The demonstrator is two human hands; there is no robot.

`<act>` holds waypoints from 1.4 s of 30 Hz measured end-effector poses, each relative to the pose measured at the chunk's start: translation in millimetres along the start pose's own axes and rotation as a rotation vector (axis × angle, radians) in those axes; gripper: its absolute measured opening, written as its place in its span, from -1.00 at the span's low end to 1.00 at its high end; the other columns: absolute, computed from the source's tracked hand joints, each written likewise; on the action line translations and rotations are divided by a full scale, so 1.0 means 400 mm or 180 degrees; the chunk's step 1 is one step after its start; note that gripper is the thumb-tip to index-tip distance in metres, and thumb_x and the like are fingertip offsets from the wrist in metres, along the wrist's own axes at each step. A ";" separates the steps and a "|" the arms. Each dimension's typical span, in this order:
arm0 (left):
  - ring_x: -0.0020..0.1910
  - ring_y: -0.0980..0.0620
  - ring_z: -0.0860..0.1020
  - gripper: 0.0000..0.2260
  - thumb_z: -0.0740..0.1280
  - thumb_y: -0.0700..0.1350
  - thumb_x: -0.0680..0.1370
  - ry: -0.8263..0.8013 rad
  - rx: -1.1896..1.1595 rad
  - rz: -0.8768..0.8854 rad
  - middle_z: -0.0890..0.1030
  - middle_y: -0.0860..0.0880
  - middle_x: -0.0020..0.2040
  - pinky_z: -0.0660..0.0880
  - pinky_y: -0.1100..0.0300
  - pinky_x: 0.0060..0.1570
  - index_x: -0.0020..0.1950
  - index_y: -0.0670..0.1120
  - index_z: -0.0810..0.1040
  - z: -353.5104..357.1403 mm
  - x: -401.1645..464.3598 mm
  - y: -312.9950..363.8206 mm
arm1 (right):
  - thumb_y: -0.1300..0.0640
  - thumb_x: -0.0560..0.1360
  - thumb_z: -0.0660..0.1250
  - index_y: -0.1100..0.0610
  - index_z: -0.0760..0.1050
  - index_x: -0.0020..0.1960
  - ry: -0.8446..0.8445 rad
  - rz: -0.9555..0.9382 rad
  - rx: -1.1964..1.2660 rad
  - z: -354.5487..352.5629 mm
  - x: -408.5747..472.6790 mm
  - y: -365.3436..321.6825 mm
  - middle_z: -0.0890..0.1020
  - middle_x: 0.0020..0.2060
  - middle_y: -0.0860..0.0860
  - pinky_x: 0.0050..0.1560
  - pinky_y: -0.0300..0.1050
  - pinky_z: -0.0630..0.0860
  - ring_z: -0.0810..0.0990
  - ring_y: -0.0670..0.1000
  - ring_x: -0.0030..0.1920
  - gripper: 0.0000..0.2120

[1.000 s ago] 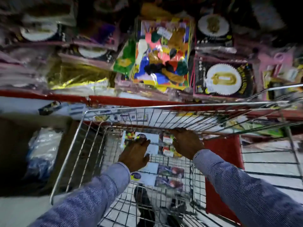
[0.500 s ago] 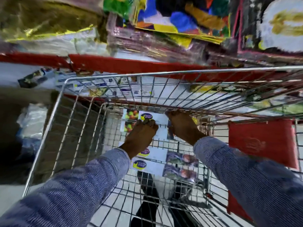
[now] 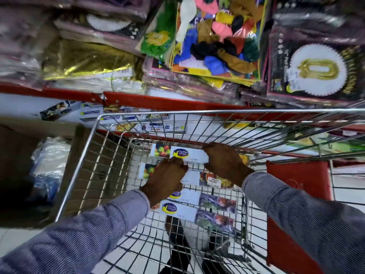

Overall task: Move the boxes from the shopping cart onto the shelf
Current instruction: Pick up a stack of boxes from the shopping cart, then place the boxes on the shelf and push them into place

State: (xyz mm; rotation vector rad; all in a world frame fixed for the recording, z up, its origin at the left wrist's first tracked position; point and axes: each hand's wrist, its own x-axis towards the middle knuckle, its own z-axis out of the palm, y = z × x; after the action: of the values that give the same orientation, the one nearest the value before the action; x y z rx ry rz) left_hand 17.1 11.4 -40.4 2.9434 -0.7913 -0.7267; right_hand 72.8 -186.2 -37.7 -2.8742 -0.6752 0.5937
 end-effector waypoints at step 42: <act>0.11 0.11 0.59 -0.53 0.60 0.04 0.33 0.2363 -0.0754 0.0478 0.67 0.05 0.15 0.55 0.17 0.13 0.21 0.01 0.64 -1.289 -0.215 0.130 | -0.02 0.47 0.37 0.22 0.50 0.07 0.1173 0.0209 -0.0820 -1.462 -0.271 0.125 0.56 0.08 0.22 0.00 0.01 0.49 0.53 0.22 0.11 -0.67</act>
State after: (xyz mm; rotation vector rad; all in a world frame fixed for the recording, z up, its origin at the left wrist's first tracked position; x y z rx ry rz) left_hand 152.3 -49.5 463.6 2.5751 -0.7559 0.2676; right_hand 239.9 -300.6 524.0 -3.1245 -0.6391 -0.0279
